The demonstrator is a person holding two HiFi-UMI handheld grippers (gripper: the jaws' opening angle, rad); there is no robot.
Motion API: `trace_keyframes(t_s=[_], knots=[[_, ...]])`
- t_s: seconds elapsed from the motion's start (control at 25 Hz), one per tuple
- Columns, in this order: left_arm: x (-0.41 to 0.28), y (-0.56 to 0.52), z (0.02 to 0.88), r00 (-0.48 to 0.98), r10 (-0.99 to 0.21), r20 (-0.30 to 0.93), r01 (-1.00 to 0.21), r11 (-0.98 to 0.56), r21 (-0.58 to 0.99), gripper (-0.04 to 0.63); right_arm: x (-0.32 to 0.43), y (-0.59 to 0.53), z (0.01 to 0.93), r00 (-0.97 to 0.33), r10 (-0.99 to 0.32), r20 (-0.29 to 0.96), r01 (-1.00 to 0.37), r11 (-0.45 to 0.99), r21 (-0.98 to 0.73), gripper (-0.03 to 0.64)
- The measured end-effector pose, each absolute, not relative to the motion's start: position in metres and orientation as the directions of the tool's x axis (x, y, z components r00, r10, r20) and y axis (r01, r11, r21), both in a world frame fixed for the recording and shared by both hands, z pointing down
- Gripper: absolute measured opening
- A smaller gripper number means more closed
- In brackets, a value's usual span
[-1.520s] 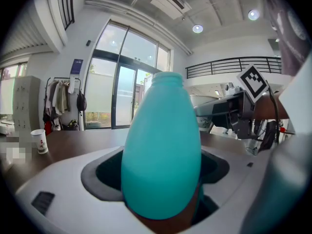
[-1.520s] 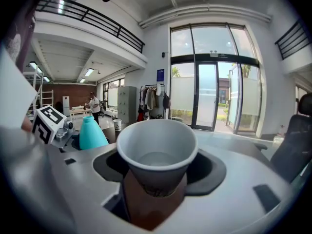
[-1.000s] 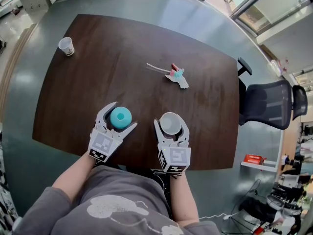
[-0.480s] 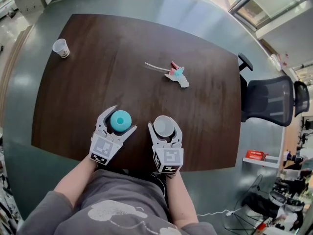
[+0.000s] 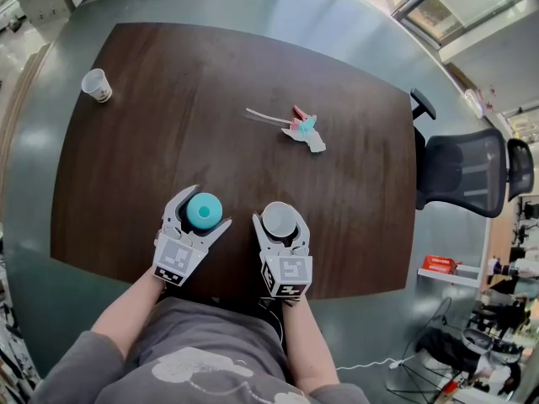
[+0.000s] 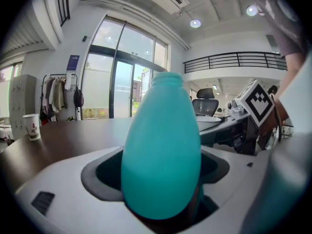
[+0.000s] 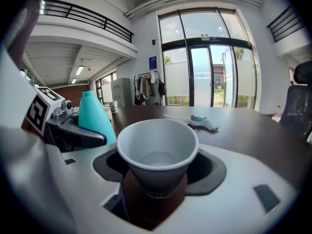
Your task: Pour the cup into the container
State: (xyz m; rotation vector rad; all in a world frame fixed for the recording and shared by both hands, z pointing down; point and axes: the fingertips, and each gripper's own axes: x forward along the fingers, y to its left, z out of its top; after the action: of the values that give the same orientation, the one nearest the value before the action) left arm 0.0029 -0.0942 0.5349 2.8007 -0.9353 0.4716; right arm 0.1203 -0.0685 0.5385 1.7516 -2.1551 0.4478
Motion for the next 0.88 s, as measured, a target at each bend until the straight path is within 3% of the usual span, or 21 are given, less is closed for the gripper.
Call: trace_keyframes(t_s=[0.88], knots=[[0.003, -0.098, 0.549, 0.749, -0.559, 0.357, -0.622, -0.778, 0.088, 0.423, 0.119, -0.07, 0.553, -0.221, -0.868, 0.446, -0.973, 0.225, -0.044, 0.302]])
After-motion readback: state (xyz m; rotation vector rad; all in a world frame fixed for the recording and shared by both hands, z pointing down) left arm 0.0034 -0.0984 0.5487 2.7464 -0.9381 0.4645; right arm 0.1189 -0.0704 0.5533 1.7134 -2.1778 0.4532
